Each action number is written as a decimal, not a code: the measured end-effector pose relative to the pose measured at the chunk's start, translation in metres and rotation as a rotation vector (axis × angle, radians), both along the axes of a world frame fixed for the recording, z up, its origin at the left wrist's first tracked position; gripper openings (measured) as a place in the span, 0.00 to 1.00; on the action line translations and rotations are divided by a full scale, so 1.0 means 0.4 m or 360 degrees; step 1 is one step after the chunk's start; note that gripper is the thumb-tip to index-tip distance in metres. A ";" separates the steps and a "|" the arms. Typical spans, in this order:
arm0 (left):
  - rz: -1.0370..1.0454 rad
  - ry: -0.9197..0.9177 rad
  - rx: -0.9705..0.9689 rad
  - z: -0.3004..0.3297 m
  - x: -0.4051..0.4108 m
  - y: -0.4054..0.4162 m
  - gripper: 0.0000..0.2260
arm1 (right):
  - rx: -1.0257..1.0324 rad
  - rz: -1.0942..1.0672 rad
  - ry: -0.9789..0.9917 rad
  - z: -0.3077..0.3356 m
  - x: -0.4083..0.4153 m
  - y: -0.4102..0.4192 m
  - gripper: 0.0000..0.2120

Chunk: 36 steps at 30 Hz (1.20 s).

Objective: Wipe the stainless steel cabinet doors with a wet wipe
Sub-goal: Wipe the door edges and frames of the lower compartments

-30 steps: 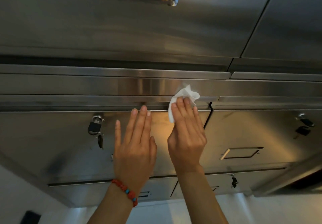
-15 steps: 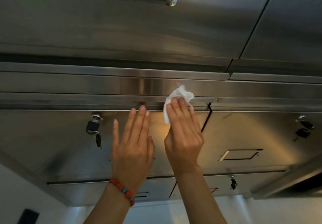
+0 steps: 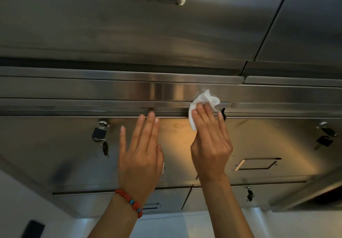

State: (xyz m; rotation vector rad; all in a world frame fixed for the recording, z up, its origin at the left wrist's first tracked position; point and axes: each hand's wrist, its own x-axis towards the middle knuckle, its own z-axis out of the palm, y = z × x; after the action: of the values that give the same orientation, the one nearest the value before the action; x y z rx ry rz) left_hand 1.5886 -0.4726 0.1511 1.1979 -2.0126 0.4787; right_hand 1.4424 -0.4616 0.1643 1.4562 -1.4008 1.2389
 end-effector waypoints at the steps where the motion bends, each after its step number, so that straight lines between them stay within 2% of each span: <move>1: 0.0001 -0.0004 0.0000 0.000 0.000 0.000 0.21 | -0.0005 -0.0020 -0.0005 0.000 -0.008 0.003 0.17; 11: 0.0014 -0.0004 0.0015 0.005 -0.003 0.003 0.22 | -0.0001 -0.0147 -0.0079 0.011 -0.063 0.028 0.17; 17: 0.0001 -0.0067 0.0069 0.011 0.007 0.004 0.23 | -0.0017 -0.0180 -0.0126 0.017 -0.040 0.028 0.14; 24: -0.0086 -0.0124 0.0116 0.027 0.032 0.003 0.24 | 0.0003 -0.0192 -0.0118 0.019 -0.011 0.027 0.15; 36: -0.0088 0.0005 0.0080 0.030 0.133 -0.007 0.23 | 0.0070 -0.0080 -0.0075 0.022 0.100 0.006 0.13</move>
State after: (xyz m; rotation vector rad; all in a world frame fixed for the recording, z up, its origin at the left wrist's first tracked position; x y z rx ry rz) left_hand 1.6418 -0.4754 0.1630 1.1688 -2.0606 0.4007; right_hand 1.4824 -0.4591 0.1731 1.4208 -1.4954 1.2249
